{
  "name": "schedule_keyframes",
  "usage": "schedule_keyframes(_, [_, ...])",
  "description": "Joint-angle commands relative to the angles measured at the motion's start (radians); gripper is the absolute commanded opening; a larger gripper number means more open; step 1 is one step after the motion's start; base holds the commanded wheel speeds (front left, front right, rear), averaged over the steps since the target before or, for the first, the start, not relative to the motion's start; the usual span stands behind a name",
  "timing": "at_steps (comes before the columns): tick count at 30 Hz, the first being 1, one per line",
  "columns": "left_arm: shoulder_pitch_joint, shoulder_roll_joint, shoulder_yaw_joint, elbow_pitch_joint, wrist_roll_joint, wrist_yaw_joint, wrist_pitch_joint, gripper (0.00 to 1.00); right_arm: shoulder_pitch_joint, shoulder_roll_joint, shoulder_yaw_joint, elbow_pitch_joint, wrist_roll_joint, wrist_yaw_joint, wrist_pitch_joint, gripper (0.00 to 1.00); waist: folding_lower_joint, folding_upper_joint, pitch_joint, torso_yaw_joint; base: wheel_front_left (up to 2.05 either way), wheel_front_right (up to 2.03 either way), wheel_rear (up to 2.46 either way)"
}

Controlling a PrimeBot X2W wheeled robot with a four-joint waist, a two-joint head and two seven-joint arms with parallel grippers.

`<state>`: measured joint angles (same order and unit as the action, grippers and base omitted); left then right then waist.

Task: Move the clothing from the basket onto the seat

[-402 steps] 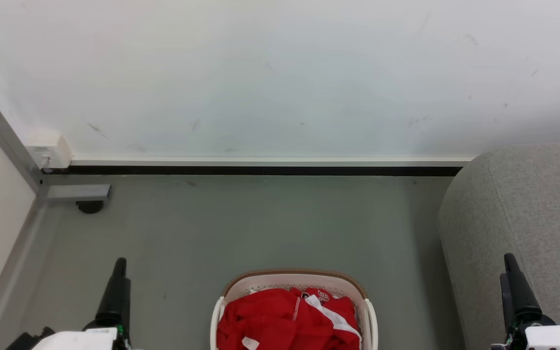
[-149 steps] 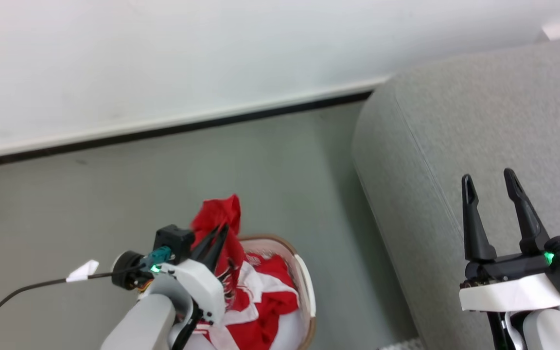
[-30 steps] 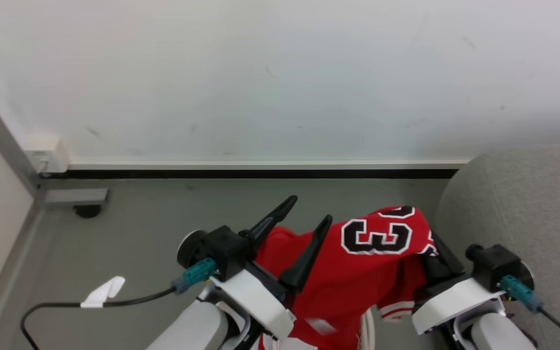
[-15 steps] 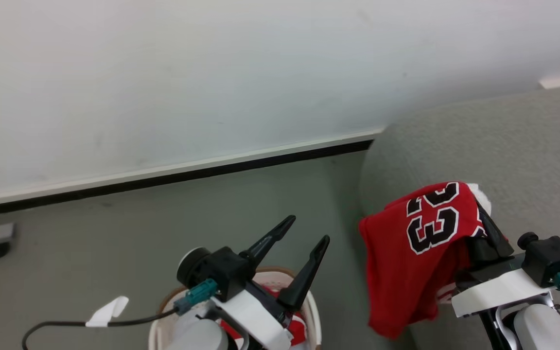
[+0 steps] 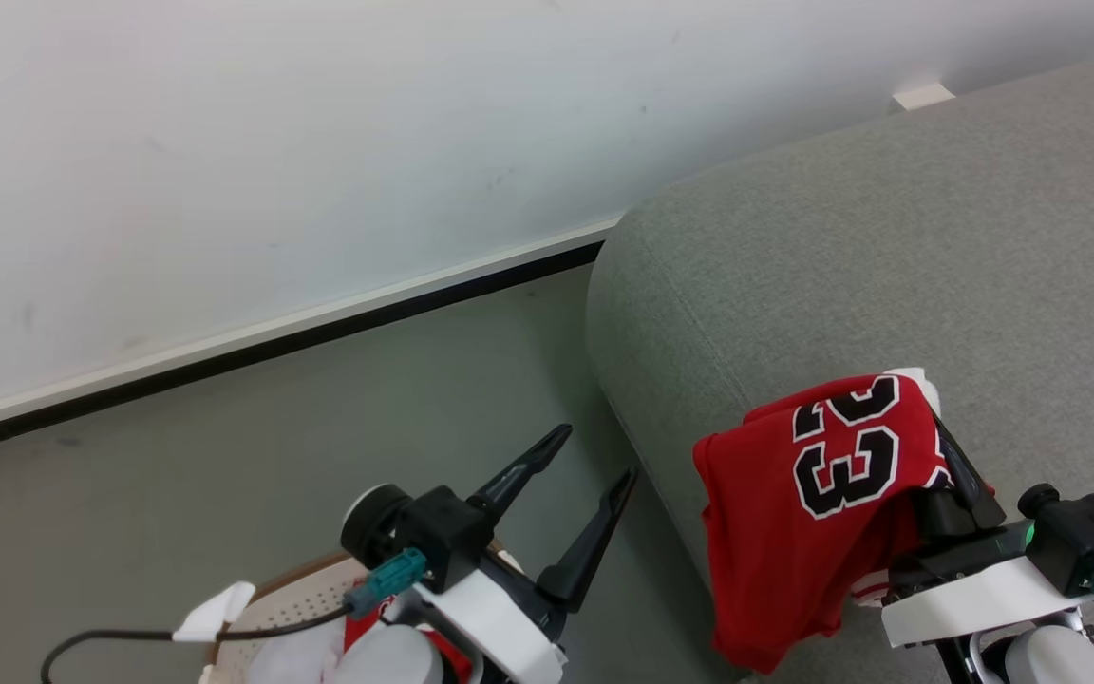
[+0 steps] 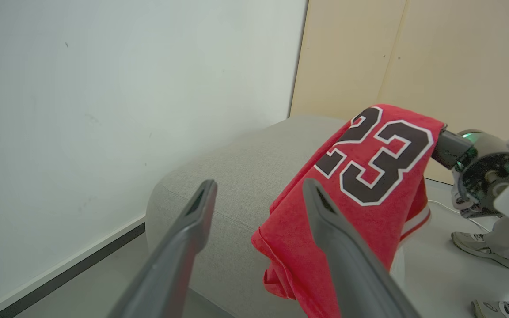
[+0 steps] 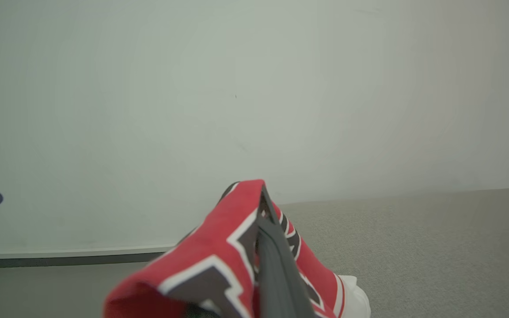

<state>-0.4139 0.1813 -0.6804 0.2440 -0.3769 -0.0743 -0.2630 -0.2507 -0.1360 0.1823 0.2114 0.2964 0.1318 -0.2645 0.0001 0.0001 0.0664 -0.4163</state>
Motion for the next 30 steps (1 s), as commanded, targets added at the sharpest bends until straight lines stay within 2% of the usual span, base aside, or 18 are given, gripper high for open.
schedule_keyframes(1, [0.017, -0.001, 0.006, -0.003, 0.011, -0.005, -0.002, 1.00, 0.013, 0.000, -0.007, -0.009, -0.003, -0.002, 0.000, 0.00, -0.0001, -0.0001, 0.004, -0.012, 0.00, 0.00, 0.00])
schedule_keyframes(9, [0.038, -0.017, 0.031, 0.005, 0.037, -0.013, -0.002, 1.00, 0.011, -0.002, -0.007, -0.012, -0.009, -0.002, 0.000, 0.00, -0.0001, -0.0001, 0.000, -0.018, 0.00, 0.00, 0.00])
schedule_keyframes(16, [0.020, -0.015, 0.046, 0.010, 0.053, -0.020, -0.002, 1.00, -0.071, -0.025, -0.005, -0.015, 0.031, -0.002, 0.000, 0.00, -0.0001, -0.0001, 0.043, -0.005, 0.00, 0.00, 0.00])
schedule_keyframes(23, [-0.024, 0.007, 0.056, -0.008, 0.067, -0.027, -0.002, 1.00, -0.266, -0.119, -0.045, 0.014, 0.097, -0.002, 0.017, 0.00, -0.0001, -0.0001, 0.167, 0.042, 0.00, 0.00, 0.00])
schedule_keyframes(30, [-0.082, 0.036, 0.062, -0.028, 0.075, -0.037, -0.001, 1.00, -0.528, -0.277, -0.113, 0.102, 0.130, -0.002, 0.078, 0.00, -0.0001, -0.0001, 0.319, 0.107, 0.00, 0.00, 0.00])
